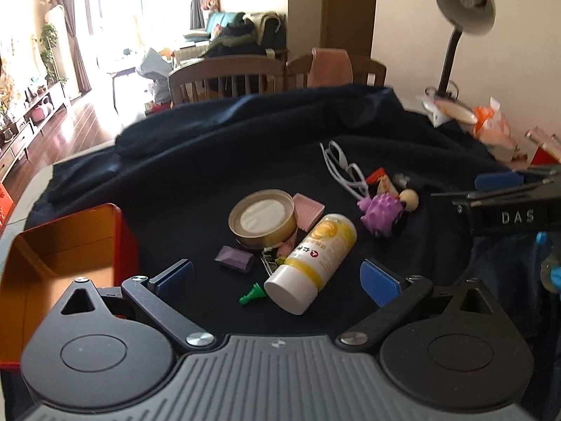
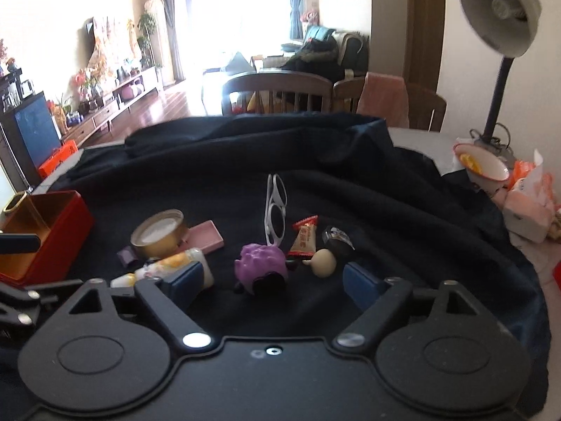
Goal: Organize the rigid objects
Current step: 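Grasp the white-and-yellow bottle with the left gripper while the right grasps the purple toy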
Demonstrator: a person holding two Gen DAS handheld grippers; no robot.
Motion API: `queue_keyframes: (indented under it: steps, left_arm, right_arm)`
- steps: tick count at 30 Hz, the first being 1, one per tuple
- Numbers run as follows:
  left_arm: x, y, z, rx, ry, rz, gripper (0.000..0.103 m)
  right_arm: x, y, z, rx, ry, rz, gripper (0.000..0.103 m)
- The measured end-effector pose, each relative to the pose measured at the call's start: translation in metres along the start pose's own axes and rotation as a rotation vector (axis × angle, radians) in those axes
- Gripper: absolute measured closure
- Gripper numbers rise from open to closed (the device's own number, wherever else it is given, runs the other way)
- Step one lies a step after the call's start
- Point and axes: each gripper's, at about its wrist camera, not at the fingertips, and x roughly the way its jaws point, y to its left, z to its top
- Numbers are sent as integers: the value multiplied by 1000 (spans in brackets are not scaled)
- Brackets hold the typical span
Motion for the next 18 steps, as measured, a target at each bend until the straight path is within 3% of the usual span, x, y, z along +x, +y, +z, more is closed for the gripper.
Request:
queue_keyframes:
  steps: [8, 18]
  left_arm:
    - [46, -7, 6, 19, 53, -10, 1]
    - [82, -13, 8, 40, 109, -19, 2]
  right_arm:
    - [48, 0, 9, -30, 85, 19, 19]
    - [86, -9, 12, 49, 176, 17, 30]
